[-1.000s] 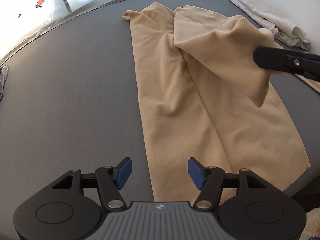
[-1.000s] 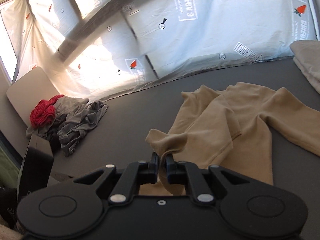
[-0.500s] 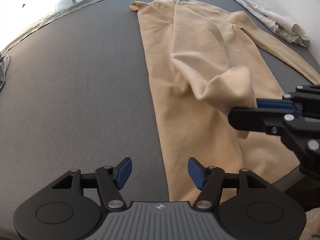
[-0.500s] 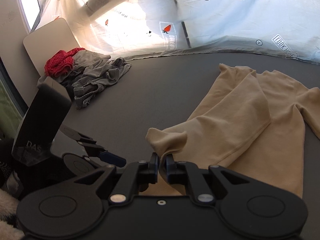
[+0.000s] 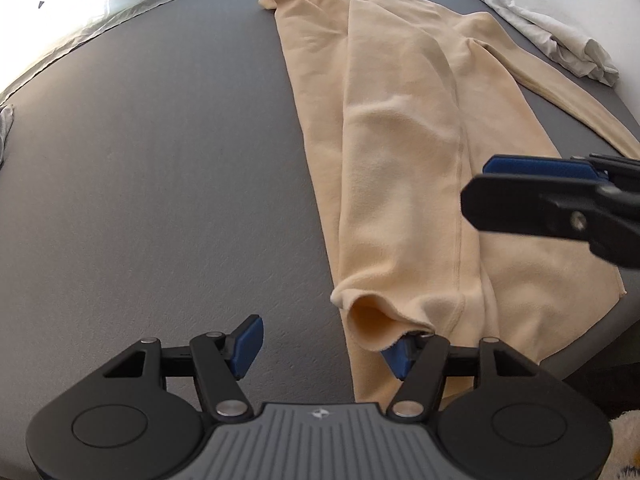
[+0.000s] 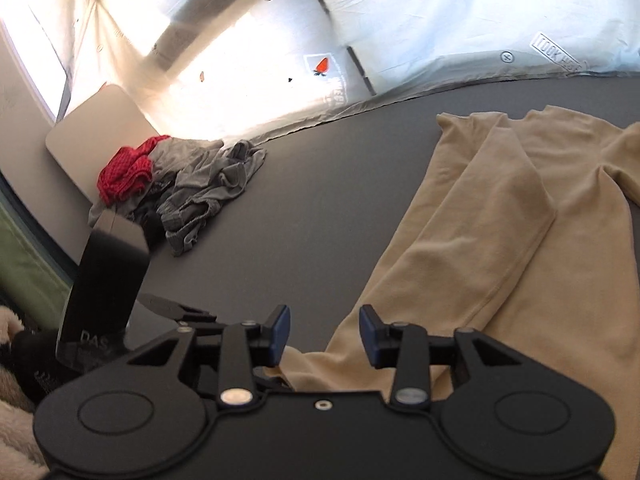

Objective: Fold clothes

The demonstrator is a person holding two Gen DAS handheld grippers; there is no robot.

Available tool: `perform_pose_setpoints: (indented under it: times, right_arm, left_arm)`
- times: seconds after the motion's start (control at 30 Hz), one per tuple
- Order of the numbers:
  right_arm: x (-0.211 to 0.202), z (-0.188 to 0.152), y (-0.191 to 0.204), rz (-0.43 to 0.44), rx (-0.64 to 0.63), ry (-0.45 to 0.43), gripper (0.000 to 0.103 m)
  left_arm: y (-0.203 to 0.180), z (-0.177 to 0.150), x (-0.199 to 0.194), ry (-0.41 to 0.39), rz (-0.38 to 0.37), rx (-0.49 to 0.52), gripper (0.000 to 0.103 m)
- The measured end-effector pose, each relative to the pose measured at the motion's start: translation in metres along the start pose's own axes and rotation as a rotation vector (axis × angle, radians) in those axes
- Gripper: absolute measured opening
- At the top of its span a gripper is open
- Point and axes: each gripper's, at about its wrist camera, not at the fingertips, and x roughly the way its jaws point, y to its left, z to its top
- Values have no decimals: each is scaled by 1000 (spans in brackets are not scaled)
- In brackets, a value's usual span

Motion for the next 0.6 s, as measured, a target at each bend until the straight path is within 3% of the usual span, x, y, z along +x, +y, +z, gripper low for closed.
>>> perform_pose_setpoints:
  times: [0.07,0.27,0.6]
  right_arm:
    - [11,-1,-5,-66,20,44,26]
    - [53,-17,-8,-152,-10,238,25]
    - [57,-15,-5,-152,-62,269,25]
  left_arm:
    - [2,0,-1,-1,-1,1,64]
    - [9,1,-12,-42,-6,-9,64]
    - [35,17,-41,-171,-50,-159,71]
